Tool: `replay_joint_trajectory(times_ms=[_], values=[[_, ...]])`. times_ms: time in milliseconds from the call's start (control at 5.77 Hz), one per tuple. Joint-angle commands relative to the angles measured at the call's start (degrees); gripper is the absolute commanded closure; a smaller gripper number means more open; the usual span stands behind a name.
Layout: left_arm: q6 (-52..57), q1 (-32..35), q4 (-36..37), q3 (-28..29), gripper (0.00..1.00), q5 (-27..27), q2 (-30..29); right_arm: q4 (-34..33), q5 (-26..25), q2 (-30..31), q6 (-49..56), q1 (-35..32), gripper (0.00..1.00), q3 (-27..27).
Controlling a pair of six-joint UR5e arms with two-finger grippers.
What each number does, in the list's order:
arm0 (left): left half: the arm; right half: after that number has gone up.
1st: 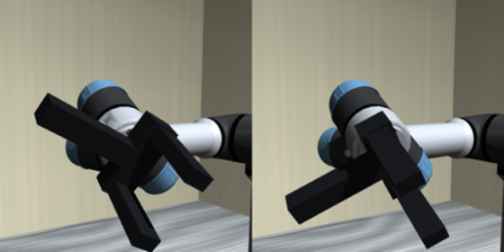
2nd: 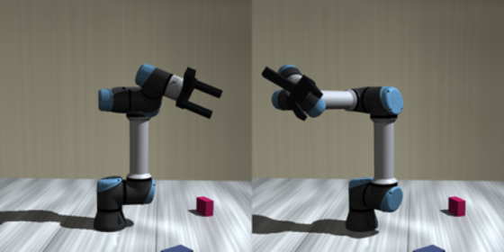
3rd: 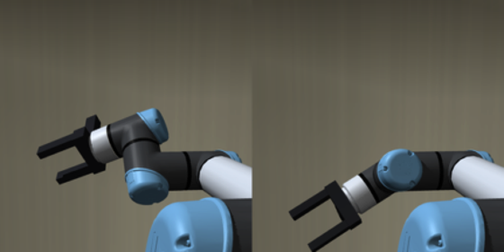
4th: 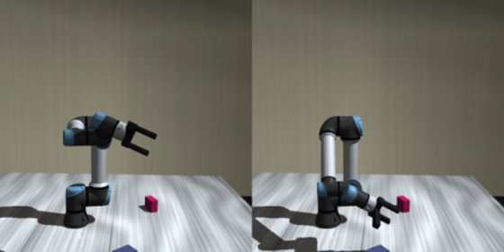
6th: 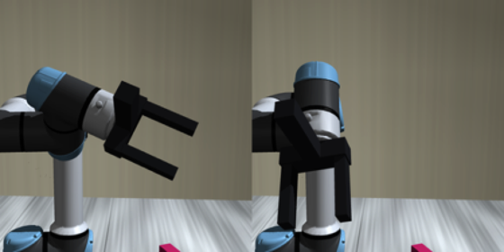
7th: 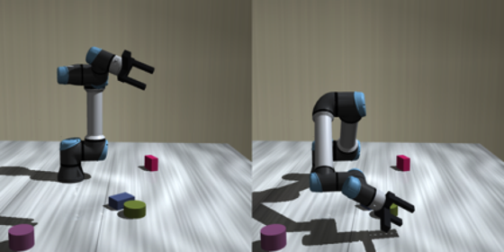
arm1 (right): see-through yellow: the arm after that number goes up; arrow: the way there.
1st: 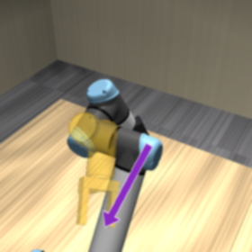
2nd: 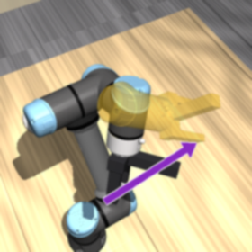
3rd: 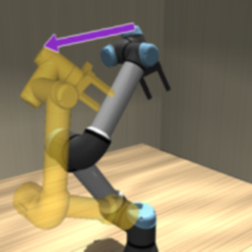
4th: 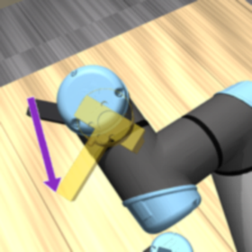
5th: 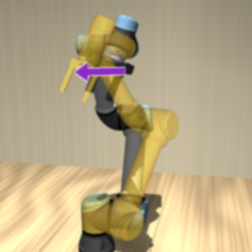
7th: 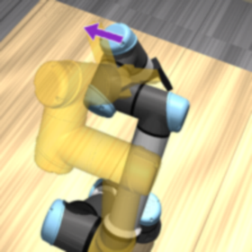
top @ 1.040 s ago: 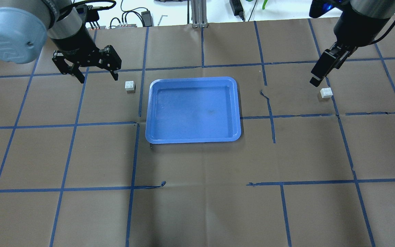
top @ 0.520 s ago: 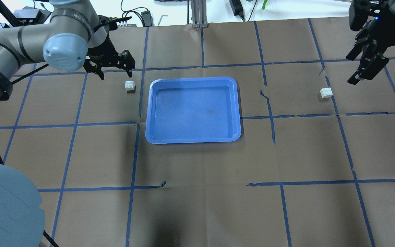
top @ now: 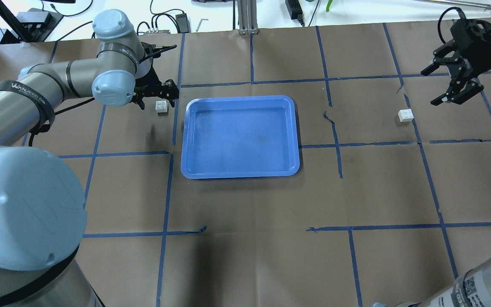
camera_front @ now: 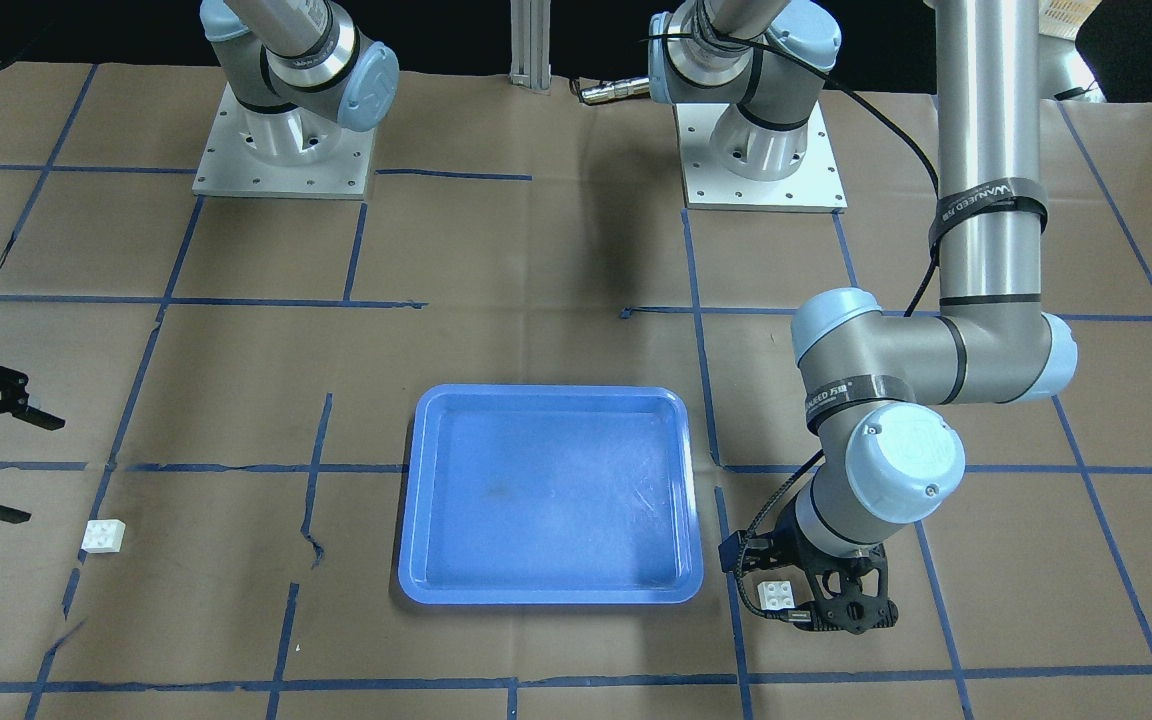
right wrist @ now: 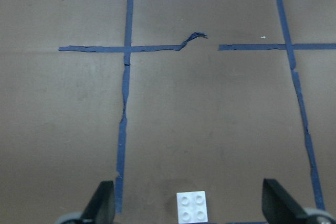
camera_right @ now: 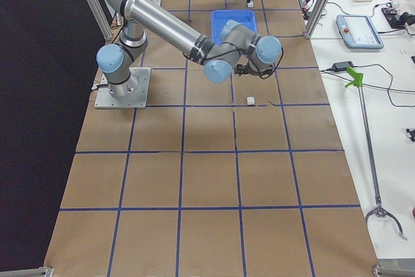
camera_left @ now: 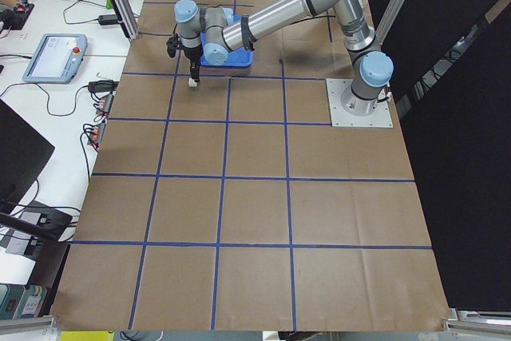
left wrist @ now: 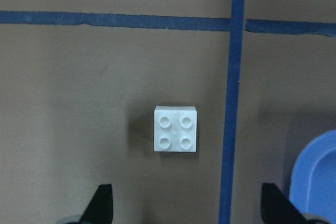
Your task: Assemble white blocks and place on blue tray
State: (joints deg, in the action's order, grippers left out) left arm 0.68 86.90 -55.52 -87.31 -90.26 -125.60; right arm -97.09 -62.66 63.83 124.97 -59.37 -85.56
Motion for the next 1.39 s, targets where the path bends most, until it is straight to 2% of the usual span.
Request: replay_joint_trajectory(times_ms=[0,173,520,693,867,1040,1213], values=[[0.9,-0.1,3.0,0.1,0.01,-0.1,-2.3,-6.2,5.2,-9.0,6.4,2.9,0.0,0.0],[0.9,-0.1,3.0,0.5,0.1,-0.1,-2.5,-6.2,5.1,-9.9,6.7,3.6,0.0,-0.3],[1.0,-0.1,3.0,0.7,0.7,-0.1,-2.5,-6.1,5.1,-11.1,10.0,3.6,0.0,-0.9],[1.1,-0.1,3.1,0.7,0.91,-0.1,-2.5,-5.9,5.1,-11.8,10.1,3.6,0.0,-1.6],[3.5,-0.3,3.0,0.8,1.0,-0.1,-1.9,-5.5,5.1,-11.7,10.1,3.6,0.0,-2.1],[7.1,-0.3,3.0,-0.4,1.0,-2.3,0.8,-5.0,5.1,-11.8,10.1,3.6,0.01,-2.2],[12.5,0.5,1.9,-1.3,1.0,-3.9,3.9,-5.0,5.2,-11.9,10.1,3.5,0.1,-2.2]])
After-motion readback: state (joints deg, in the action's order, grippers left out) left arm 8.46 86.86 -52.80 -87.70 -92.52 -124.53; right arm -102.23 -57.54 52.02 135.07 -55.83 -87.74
